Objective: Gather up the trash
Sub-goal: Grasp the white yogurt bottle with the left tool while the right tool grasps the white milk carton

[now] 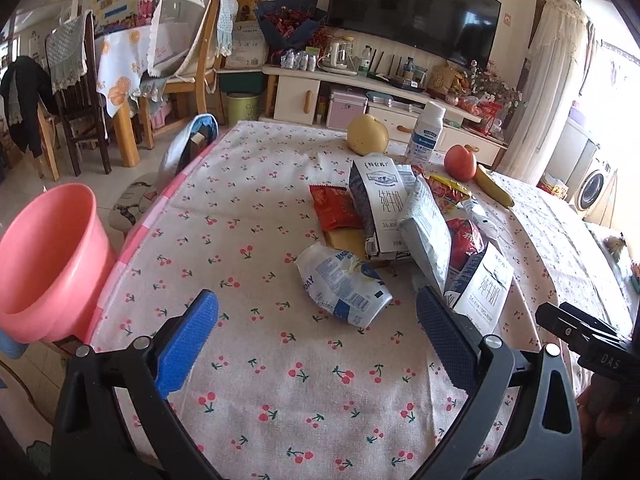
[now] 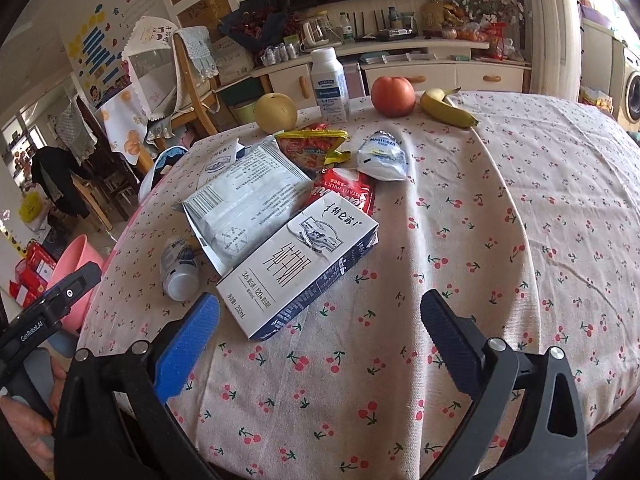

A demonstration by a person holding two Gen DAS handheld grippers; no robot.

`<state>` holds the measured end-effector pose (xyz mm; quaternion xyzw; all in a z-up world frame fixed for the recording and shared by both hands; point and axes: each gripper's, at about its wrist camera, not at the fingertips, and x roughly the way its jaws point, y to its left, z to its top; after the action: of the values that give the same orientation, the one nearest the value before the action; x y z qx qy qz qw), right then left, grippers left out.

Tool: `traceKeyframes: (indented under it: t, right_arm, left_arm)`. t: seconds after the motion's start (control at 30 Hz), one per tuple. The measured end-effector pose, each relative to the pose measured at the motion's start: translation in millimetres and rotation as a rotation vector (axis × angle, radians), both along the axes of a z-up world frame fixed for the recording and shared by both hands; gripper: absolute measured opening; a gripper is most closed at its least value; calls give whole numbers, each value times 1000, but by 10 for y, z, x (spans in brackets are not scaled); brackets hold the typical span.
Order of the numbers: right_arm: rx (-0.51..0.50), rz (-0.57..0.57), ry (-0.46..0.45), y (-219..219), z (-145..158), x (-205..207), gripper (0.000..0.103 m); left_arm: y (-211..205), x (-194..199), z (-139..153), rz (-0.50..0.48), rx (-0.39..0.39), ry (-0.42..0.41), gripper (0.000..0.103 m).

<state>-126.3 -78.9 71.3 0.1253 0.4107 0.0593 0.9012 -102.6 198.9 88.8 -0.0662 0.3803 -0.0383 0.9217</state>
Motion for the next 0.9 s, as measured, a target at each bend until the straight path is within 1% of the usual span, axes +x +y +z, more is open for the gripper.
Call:
traceKeyframes:
  t: [0.13, 0.2, 0.27, 0.3, 0.33, 0.37, 0.5, 0.57, 0.6, 0.67, 0.7, 0.73, 0.8, 0.9]
  right_arm:
    - [90, -4, 50, -69, -102, 126, 98]
    - [134, 4, 62, -69, -144, 189, 97]
    - [146, 12, 66, -41, -161, 235, 90]
    - [144, 18, 71, -20, -172, 255, 81]
    - [142, 22, 81, 0, -191, 276, 81]
    - [162, 23, 80, 7, -207, 303, 81]
    - [179, -12, 113, -4, -305, 380, 81]
    - [198, -28, 113, -4, -324, 422, 81]
    - [206, -31, 116, 3, -340, 441, 81]
    - [221, -28, 122, 56, -364, 495, 81]
    - [225, -25, 122, 85, -372, 522, 81]
    - [227, -23, 122, 116, -377, 542, 85]
    - [217, -22, 110, 178, -372, 594, 91]
    - [159, -20, 96, 270, -368, 697, 93]
  left_arm:
    - [12, 186, -169, -1, -82, 86, 100]
    - [-6, 277, -238, 0, -104, 113, 100]
    - [-50, 365, -297, 3, -103, 129, 100]
    - [-73, 410, -321, 5, -100, 135, 100]
    - [-92, 457, -346, 9, -99, 144, 100]
    - [-100, 497, -372, 13, -102, 153, 100]
    - [-139, 664, -466, 40, -104, 183, 100]
    - [-171, 723, -508, 50, -82, 194, 99]
    - [-193, 744, -526, 54, -63, 198, 97]
    - [-218, 791, -569, 52, -42, 215, 89]
    - [-224, 809, -596, 50, -42, 226, 81]
    - [-217, 831, -615, 52, -45, 237, 74]
    - [-197, 869, -653, 57, -48, 252, 71]
    - [-183, 890, -652, 52, -20, 247, 63]
